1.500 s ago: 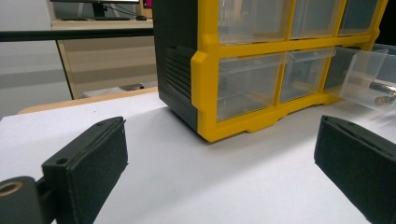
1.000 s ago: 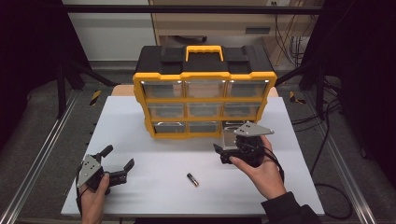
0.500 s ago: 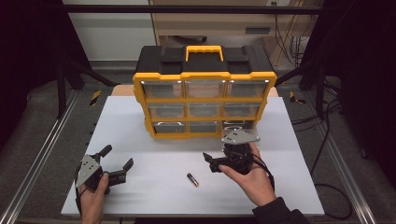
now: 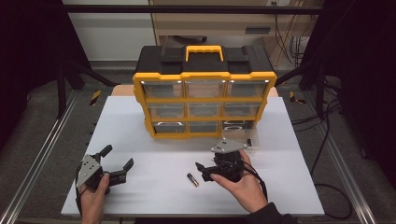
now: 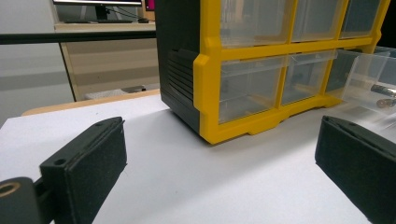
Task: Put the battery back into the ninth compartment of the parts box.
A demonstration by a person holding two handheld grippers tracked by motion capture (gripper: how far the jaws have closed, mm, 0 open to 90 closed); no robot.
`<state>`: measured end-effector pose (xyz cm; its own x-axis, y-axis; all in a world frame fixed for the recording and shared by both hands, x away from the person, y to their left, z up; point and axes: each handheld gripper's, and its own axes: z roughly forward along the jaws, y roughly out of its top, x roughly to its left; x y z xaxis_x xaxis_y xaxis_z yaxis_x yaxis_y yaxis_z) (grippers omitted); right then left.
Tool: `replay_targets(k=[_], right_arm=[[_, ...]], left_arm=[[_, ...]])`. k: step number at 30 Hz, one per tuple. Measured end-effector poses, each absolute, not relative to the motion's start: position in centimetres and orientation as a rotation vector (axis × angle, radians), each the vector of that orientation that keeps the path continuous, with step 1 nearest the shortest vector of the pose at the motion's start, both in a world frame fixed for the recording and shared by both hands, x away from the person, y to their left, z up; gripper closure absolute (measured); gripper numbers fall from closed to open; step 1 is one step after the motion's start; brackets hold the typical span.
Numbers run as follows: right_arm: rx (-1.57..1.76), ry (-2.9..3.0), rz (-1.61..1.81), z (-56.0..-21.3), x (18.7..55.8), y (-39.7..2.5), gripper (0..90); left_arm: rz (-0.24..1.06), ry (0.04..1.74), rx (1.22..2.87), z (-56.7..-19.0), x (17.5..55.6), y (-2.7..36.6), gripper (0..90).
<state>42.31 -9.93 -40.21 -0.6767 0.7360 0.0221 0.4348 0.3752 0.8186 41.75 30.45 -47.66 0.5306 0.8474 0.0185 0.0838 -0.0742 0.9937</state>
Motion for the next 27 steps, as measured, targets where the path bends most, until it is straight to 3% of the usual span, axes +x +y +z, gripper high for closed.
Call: replay_targets(k=[19,27], right_arm=[[1.034,2.401,1.132,-43.5,41.3,-8.4,23.3],[1.034,2.454,1.077,-45.4,41.1,-7.5,37.5]], left_arm=[[0.768,0.827,1.536,-47.7,41.8,30.3,1.8],[0.764,0.829,1.535,-47.7,41.7,30.3,1.8]])
